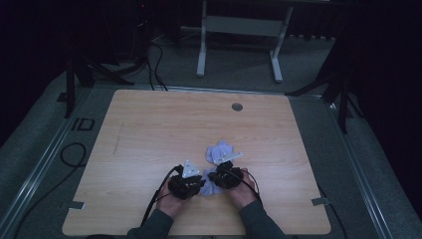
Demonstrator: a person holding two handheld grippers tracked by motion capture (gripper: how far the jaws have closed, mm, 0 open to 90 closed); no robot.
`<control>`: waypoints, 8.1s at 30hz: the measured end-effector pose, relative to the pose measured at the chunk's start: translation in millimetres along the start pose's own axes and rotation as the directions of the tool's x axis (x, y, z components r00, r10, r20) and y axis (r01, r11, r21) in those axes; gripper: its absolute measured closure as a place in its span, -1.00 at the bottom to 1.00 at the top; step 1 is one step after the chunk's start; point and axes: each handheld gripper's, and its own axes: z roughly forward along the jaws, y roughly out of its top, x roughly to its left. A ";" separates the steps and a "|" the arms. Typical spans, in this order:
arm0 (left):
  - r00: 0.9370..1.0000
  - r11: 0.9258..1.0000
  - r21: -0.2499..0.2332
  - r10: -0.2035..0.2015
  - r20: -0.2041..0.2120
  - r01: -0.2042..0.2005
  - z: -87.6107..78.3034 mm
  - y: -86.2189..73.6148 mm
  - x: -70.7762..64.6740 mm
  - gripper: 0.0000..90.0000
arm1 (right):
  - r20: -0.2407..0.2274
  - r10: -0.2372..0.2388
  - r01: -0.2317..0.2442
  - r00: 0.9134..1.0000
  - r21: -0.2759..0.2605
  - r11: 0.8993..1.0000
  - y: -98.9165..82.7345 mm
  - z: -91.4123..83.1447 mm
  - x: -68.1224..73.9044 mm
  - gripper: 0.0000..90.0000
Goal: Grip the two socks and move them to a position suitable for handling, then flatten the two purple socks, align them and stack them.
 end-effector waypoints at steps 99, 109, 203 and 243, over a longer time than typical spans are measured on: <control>0.999 0.996 0.077 0.036 0.020 -0.038 -0.3 -2.6 1.9 0.84 | 0.158 0.062 -0.048 0.985 -0.093 0.994 9.7 -62.3 -44.3 0.47; 0.999 0.997 0.071 0.029 0.026 -0.031 -0.1 -2.9 2.1 0.78 | 0.139 0.013 -0.008 0.990 -0.033 0.999 47.1 -25.4 -37.4 0.36; 0.999 0.998 0.062 0.031 0.029 -0.032 1.8 -2.3 3.2 0.76 | 0.244 -0.036 0.028 0.969 0.038 0.999 53.6 -59.3 -79.5 0.14; 0.999 0.997 0.062 0.033 0.026 -0.034 2.3 -2.2 2.4 0.74 | 0.084 -0.144 0.126 0.986 0.188 0.974 61.9 20.5 -81.6 0.16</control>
